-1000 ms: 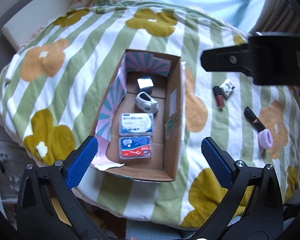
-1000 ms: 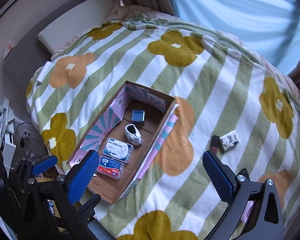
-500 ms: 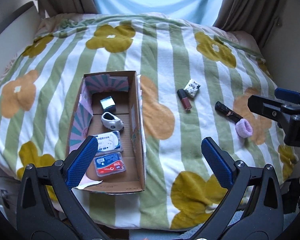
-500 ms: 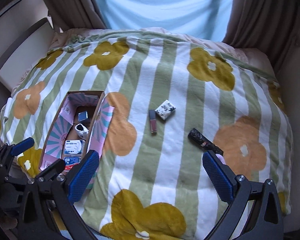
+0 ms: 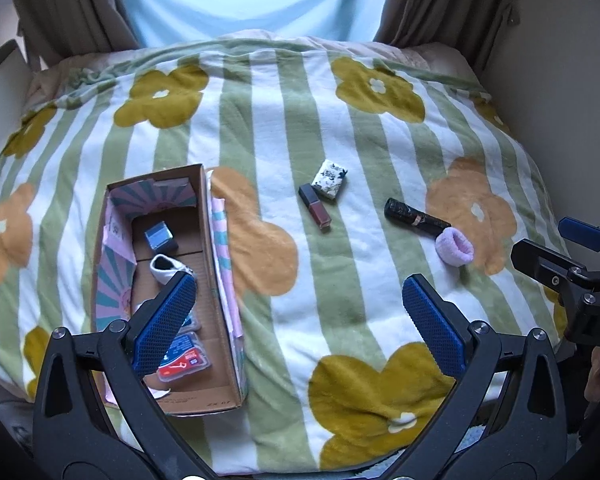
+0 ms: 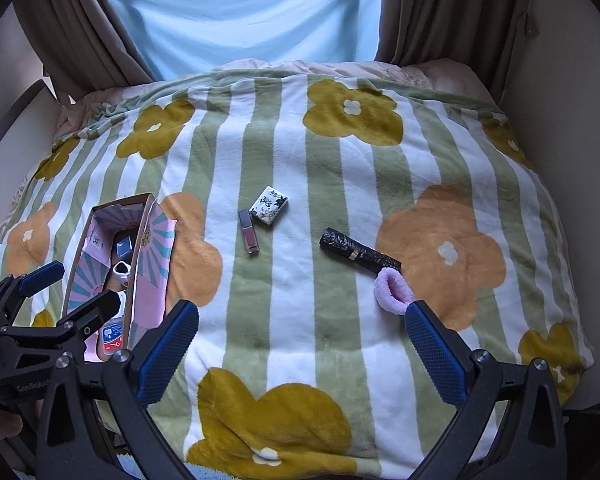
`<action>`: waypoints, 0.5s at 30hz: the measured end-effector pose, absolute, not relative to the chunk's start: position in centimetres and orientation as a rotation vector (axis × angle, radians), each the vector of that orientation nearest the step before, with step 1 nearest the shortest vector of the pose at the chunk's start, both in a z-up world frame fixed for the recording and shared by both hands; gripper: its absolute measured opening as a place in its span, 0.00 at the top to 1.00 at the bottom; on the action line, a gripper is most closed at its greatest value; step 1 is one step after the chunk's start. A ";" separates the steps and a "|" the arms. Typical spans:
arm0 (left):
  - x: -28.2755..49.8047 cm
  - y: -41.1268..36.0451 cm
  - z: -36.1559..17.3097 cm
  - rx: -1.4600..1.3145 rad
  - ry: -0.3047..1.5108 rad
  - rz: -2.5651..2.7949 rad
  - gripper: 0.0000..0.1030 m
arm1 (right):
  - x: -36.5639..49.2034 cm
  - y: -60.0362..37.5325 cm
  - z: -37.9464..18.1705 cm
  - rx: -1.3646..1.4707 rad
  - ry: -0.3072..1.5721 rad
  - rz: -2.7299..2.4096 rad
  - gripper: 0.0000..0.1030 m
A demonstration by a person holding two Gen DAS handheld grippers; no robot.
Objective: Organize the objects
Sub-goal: 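Move the left tool to the red lip gloss while the right tool approaches the pink sock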
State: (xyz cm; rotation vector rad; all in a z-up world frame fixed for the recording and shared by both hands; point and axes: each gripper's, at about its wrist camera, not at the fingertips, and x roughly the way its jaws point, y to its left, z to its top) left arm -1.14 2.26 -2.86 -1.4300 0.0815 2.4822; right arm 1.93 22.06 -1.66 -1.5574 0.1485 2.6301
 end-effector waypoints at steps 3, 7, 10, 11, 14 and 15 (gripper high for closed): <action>-1.4 3.3 -2.9 -1.418 0.114 2.457 0.00 | 2.1 23.0 -1.7 -1.544 0.184 2.605 0.01; -2.0 4.3 -3.0 -1.405 0.138 2.424 0.00 | 2.1 23.9 -1.8 -1.521 0.218 2.575 0.01; -2.7 5.2 -3.2 -1.401 0.164 2.397 0.00 | 2.1 24.7 -2.1 -1.501 0.240 2.542 0.01; -2.9 5.5 -3.3 -1.402 0.173 2.386 0.00 | 2.1 24.9 -2.2 -1.498 0.246 2.531 0.01; -3.6 6.4 -3.9 -1.409 0.204 2.345 0.00 | 2.2 25.9 -2.9 -1.490 0.290 2.493 0.01; -3.9 6.8 -4.2 -1.413 0.219 2.329 0.00 | 2.2 26.3 -3.3 -1.490 0.308 2.474 0.01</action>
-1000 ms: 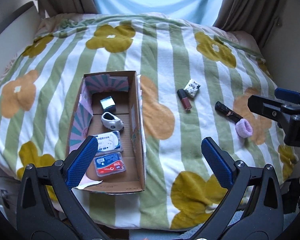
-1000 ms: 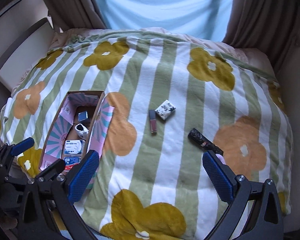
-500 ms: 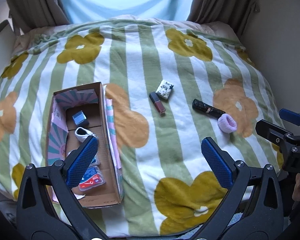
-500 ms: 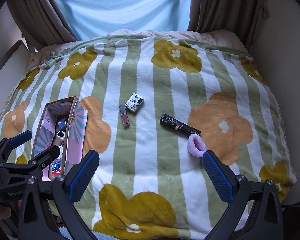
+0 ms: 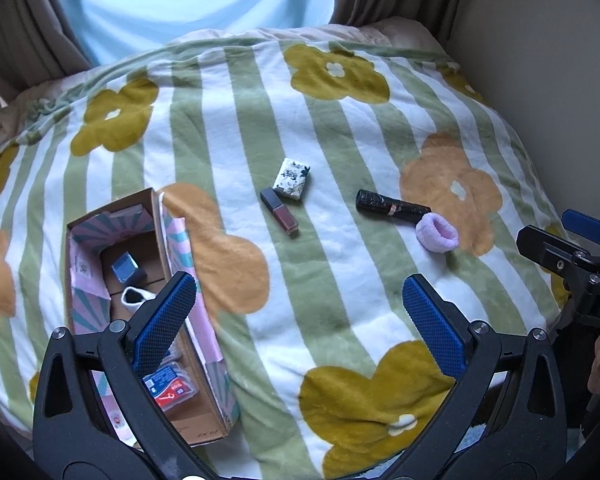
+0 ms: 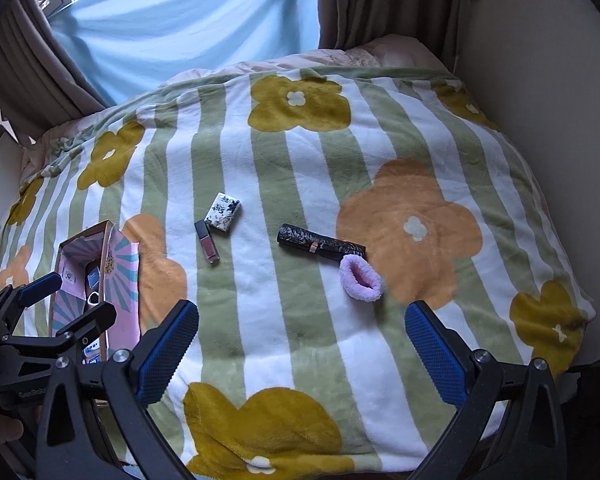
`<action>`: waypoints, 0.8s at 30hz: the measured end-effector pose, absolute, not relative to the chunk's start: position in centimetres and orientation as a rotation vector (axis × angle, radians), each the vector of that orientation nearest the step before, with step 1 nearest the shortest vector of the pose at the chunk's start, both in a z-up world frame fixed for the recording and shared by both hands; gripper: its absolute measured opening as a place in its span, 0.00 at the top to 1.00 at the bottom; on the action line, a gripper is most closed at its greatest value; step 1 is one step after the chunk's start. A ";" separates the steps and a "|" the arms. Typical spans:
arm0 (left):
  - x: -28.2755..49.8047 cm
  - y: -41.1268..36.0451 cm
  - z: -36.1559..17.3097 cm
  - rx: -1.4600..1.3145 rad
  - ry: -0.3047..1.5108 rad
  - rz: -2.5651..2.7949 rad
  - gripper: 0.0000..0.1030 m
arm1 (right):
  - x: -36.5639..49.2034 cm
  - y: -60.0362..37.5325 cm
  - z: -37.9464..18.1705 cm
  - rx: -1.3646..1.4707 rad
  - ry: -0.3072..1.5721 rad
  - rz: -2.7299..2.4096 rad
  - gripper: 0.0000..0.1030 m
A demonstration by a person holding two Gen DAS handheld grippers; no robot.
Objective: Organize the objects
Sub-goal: 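Move the left tool to the red lip gloss while the right tool approaches the pink sock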
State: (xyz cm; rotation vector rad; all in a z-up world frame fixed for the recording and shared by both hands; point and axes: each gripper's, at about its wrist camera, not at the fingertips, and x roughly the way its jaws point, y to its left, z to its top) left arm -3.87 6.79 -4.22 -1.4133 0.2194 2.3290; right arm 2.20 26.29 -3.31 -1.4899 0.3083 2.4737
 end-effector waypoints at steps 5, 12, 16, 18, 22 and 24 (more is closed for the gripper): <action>-5.5 8.5 -6.5 -1.439 0.307 2.254 0.00 | 2.1 28.0 -5.5 -1.487 0.384 2.396 0.01; -9.2 10.5 -11.4 -1.430 0.508 2.144 0.00 | 0.7 30.7 -10.3 -1.482 0.483 2.279 0.01; -11.9 11.5 -14.6 -1.411 0.634 2.089 0.00 | -0.4 32.6 -13.5 -1.484 0.537 2.208 0.01; -13.4 12.1 -16.3 -1.401 0.688 2.061 0.00 | -0.9 33.4 -14.8 -1.480 0.562 2.179 0.01; -15.9 13.4 -19.5 -1.372 0.796 1.998 0.00 | -1.9 34.3 -17.4 -1.489 0.596 2.136 0.01; -17.0 14.0 -21.3 -1.366 0.851 1.960 0.00 | -2.4 34.5 -18.6 -1.494 0.608 2.120 0.01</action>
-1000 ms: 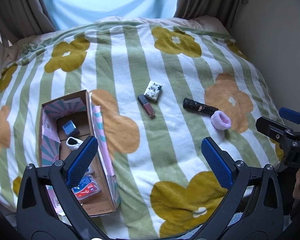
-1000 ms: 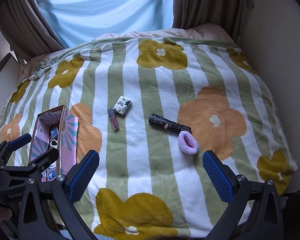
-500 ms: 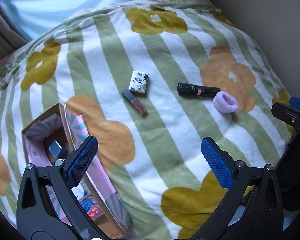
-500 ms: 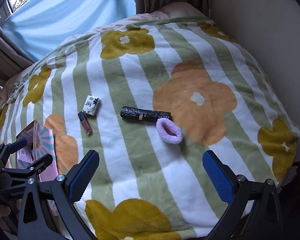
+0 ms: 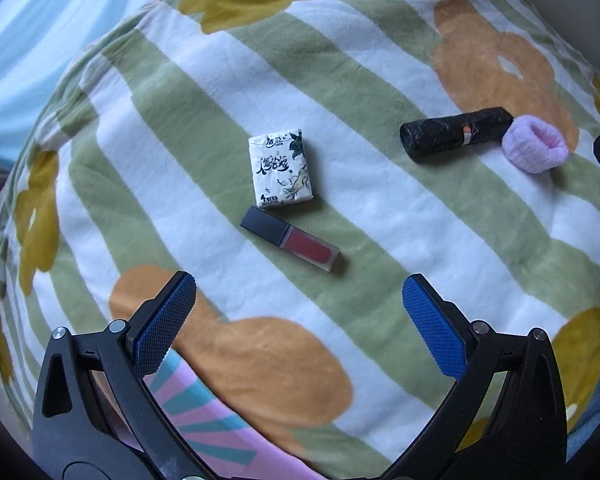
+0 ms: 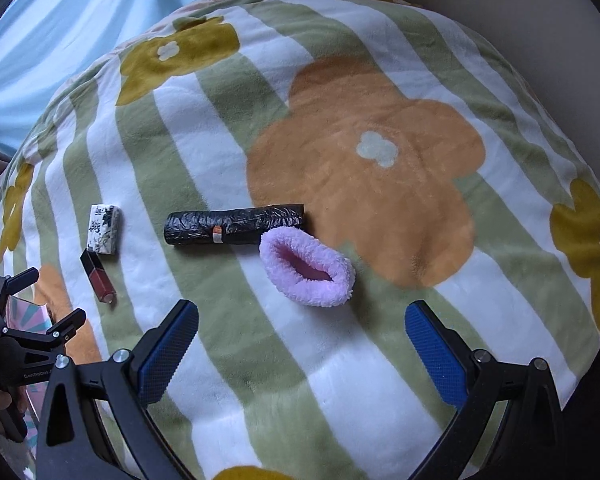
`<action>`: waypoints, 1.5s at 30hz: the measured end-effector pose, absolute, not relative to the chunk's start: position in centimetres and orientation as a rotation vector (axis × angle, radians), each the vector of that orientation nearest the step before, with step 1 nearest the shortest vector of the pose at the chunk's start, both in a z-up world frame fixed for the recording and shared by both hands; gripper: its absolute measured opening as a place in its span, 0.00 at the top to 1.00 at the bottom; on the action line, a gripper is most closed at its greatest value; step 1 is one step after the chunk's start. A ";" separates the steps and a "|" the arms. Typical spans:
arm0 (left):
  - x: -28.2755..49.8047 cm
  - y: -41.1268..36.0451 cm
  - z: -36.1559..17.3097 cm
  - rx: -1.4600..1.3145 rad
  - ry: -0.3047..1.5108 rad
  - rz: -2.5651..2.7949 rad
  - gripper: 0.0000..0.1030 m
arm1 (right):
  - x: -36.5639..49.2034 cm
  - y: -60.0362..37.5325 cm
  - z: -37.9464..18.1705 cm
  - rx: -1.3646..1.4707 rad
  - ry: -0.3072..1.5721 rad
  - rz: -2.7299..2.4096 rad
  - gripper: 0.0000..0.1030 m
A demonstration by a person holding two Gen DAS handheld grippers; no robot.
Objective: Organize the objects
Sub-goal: 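Move the left tool to the red lip gloss while the right tool approaches the pink sock, then grasp the red lip gloss with the left tool while the right tool grasps the pink sock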
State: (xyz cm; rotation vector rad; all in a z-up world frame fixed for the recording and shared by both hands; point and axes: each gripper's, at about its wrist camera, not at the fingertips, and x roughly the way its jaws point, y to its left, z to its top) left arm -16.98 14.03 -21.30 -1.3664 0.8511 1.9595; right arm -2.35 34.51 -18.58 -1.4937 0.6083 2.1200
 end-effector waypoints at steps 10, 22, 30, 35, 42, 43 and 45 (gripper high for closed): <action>-20.8 15.5 -27.2 -1.391 1.031 1.735 0.00 | -3.4 35.1 -22.4 -1.517 0.682 2.069 0.01; -22.9 16.1 -30.6 -1.450 0.992 1.602 0.04 | -4.6 36.6 -25.5 -1.505 0.718 1.963 0.01; -23.0 15.8 -30.7 -1.424 0.967 1.571 0.19 | -4.7 37.1 -27.2 -1.551 0.757 1.901 0.41; -23.1 15.6 -30.6 -1.411 0.966 1.569 0.19 | -4.1 37.1 -26.8 -1.554 0.740 1.907 0.52; -23.1 15.5 -29.8 -1.401 0.977 1.563 0.19 | -3.4 37.1 -25.4 -1.552 0.750 1.926 0.60; -23.1 15.4 -29.5 -1.398 0.978 1.566 0.19 | -3.3 37.0 -25.0 -1.551 0.745 1.933 0.60; -23.0 15.3 -29.0 -1.392 0.975 1.576 0.19 | -3.2 36.9 -24.2 -1.550 0.733 1.949 0.60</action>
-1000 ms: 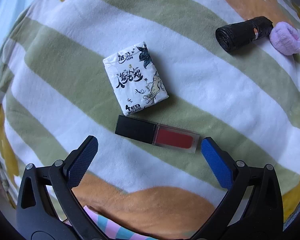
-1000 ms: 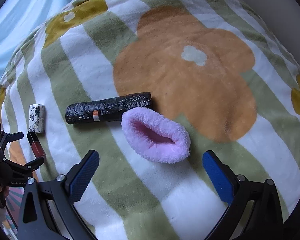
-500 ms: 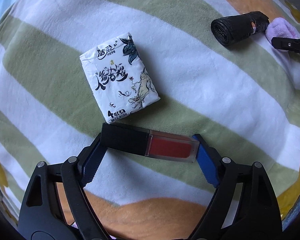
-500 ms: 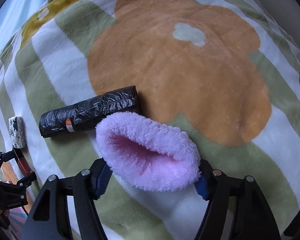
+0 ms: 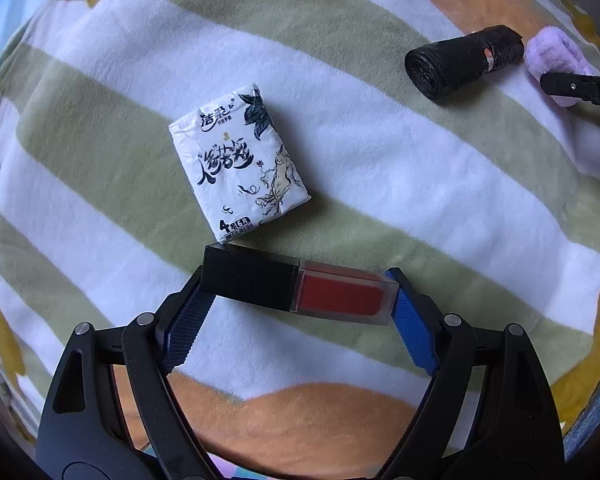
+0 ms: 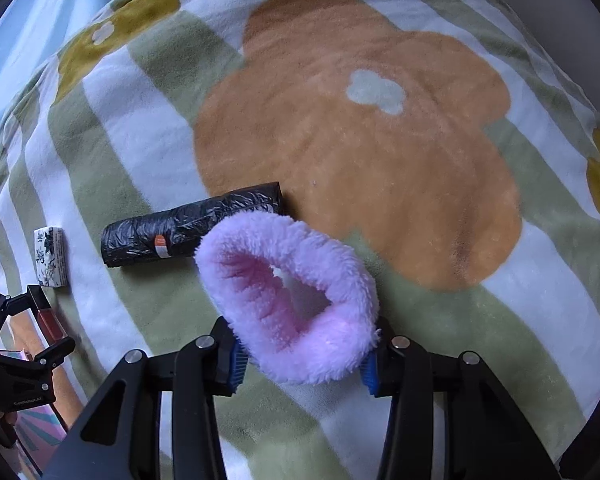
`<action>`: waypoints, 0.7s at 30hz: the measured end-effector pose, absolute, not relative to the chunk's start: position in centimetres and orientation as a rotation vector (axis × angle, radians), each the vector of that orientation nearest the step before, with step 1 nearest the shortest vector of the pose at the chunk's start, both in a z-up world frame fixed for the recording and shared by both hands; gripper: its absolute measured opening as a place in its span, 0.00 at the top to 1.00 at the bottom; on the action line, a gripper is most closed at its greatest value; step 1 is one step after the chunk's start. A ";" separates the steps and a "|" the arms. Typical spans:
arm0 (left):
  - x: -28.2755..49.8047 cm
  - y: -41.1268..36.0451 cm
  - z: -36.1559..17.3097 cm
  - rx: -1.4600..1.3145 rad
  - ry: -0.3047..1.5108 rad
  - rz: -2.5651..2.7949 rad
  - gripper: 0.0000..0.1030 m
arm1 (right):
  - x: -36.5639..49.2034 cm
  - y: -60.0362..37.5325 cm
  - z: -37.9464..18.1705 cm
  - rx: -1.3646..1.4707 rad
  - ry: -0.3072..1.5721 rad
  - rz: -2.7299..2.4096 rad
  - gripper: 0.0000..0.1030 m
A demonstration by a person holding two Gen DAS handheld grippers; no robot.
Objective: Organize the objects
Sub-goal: 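Grasp the red lip gloss with the left tool while the right tool grasps the pink sock, then carry the lip gloss and pink sock over the cardboard box and lower them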
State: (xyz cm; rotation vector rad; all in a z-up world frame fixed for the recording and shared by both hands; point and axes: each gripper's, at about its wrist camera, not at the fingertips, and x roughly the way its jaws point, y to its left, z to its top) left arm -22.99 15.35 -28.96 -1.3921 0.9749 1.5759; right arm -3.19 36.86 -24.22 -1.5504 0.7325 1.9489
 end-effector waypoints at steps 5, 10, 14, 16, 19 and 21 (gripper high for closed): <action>-22.6 14.8 -27.0 -1.391 0.933 1.618 0.19 | -2.7 36.1 -21.8 -1.556 0.701 1.999 0.60; -22.0 13.7 -24.1 -1.392 0.868 1.690 0.19 | -2.4 35.1 -18.4 -1.573 0.648 2.085 0.60; -19.6 13.2 -20.7 -1.399 0.778 1.773 0.19 | -4.3 32.4 -15.9 -1.598 0.600 2.162 0.60; -17.4 13.3 -19.1 -1.403 0.727 1.820 0.19 | -4.8 31.4 -14.6 -1.614 0.575 2.210 0.60; -17.1 12.2 -16.4 -1.415 0.644 1.894 0.19 | -5.3 30.1 -12.7 -1.635 0.521 2.280 0.60; -16.4 11.7 -14.9 -1.426 0.585 1.945 0.19 | -5.7 28.9 -11.4 -1.646 0.483 2.328 0.60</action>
